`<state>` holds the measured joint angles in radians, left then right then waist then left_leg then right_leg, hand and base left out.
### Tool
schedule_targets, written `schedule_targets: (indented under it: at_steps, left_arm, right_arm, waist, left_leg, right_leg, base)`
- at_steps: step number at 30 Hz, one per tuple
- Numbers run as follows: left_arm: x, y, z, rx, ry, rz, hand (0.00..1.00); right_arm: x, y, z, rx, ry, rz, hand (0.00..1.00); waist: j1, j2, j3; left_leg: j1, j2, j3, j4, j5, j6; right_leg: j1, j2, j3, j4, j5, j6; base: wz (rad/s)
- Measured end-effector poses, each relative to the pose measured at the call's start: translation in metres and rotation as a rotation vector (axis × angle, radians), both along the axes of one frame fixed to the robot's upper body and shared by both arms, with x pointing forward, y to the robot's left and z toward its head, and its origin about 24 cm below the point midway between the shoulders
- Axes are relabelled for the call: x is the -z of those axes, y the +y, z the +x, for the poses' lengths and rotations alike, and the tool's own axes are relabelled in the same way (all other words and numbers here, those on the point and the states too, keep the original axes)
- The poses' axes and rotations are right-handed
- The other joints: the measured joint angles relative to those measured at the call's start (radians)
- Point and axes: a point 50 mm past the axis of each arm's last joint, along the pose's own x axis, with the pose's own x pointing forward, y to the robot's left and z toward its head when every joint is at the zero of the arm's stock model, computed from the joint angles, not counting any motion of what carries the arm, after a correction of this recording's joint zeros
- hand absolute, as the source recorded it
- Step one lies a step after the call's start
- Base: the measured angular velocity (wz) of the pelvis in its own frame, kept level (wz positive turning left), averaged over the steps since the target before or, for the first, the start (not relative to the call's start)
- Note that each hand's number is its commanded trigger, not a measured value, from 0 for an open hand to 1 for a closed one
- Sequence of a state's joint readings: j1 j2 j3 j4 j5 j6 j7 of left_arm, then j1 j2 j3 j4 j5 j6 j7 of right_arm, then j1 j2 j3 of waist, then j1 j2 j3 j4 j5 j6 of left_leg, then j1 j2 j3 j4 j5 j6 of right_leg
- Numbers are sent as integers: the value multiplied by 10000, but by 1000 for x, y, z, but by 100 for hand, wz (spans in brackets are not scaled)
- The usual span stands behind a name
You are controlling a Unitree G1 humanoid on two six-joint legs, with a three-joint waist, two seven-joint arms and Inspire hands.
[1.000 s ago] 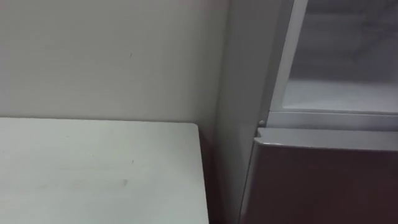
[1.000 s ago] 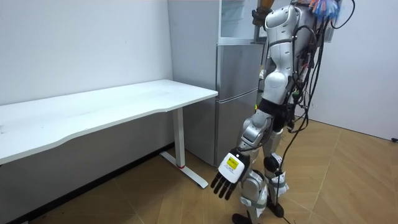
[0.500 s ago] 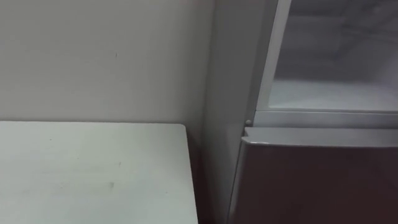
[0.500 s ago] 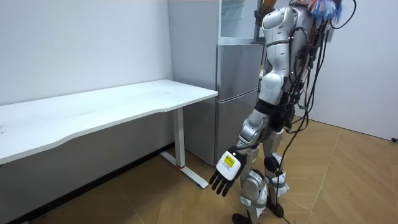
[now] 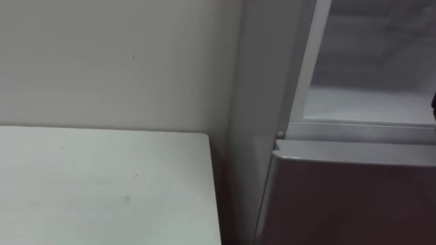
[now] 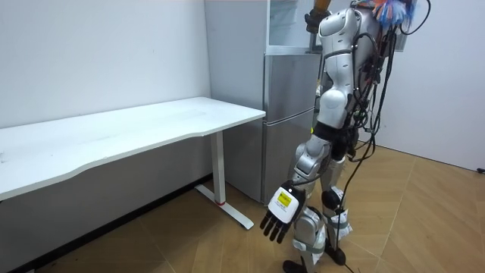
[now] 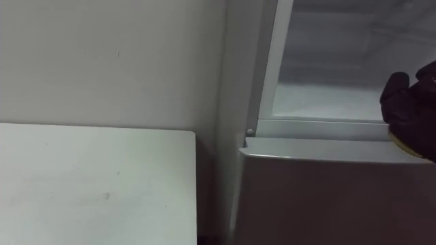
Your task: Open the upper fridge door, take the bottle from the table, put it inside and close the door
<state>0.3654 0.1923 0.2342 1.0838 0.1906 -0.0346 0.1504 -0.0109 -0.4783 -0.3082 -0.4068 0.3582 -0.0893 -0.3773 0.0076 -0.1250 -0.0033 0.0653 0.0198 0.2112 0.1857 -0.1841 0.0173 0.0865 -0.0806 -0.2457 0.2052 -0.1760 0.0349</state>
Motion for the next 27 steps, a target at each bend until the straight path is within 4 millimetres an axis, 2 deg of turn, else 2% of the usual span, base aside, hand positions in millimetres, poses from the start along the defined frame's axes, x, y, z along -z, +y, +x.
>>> schedule_targets:
  at_steps: [2, 4, 5, 10, 15, 16, 17, 20, 27]
  left_arm:
    - [0, 0, -1, -20, 57, -12, 0]
    - [0, 0, -3, -27, 192, 4, 0]
    - [0, 0, -3, 38, 237, 19, 0]
    - [-1, 5, 0, -5, 184, 36, 0]
    - [-2, 8, -1, 126, 303, 130, 0]
    - [-2, 8, -2, 171, 400, 139, 0]
    - [-2, 8, -2, 186, 433, 136, 0]
    - [-2, 8, -2, 255, 622, 153, 0]
    - [-2, 8, -4, 445, 911, 103, 0]
  right_arm:
    - [-1, 0, 1, 20, -58, 59, 100]
    - [-1, -1, 1, -152, -94, 532, 100]
    - [0, -2, 2, -117, -86, 590, 100]
    - [-2, -14, 23, 266, 58, 1075, 100]
    - [-1, -23, 33, 554, 433, 1007, 100]
    - [1, -23, 35, 517, 564, 1105, 100]
    - [1, -23, 37, 465, 594, 1208, 100]
    - [1, -29, 48, 468, 758, 2069, 100]
    - [15, -42, 61, 881, 1325, 3721, 100]
  waist:
    - [23, -5, 0]
    - [116, -139, 72]
    - [165, -154, 77]
    - [284, -242, 60]
    - [548, -238, 51]
    - [569, -199, 67]
    - [574, -231, 44]
    - [524, -138, 97]
    - [553, 61, 63]
  left_leg:
    - [-4, 2, -6, 6, 0, 0]
    - [-23, 1, -55, 8, -1, -1]
    - [-40, 0, -72, 17, -1, -2]
    - [-285, -20, -241, 186, -2, -2]
    - [-350, -35, -356, 181, 0, -3]
    - [-351, -46, -489, 171, -2, -6]
    - [-351, -47, -509, 167, -2, -7]
    - [-359, -68, -605, 197, -1, -8]
    - [-344, -97, -760, 177, -2, -9]
  right_leg:
    - [3, 0, -7, 1, 2, -3]
    - [-5, -2, -28, 0, 1, -3]
    - [-14, -4, -37, -1, -4, -8]
    - [-184, -8, -89, -24, -33, -31]
    - [-37, -6, -271, -46, -24, -31]
    - [8, -7, -335, -66, -26, -28]
    - [16, -7, -348, -70, -27, -27]
    - [114, -29, -576, -171, -17, -31]
    - [246, -47, -759, -179, -20, -26]
  base:
    - [0]
    - [0]
    - [3]
    - [6]
    - [11]
    - [19]
    - [15]
    - [16]
    - [7]
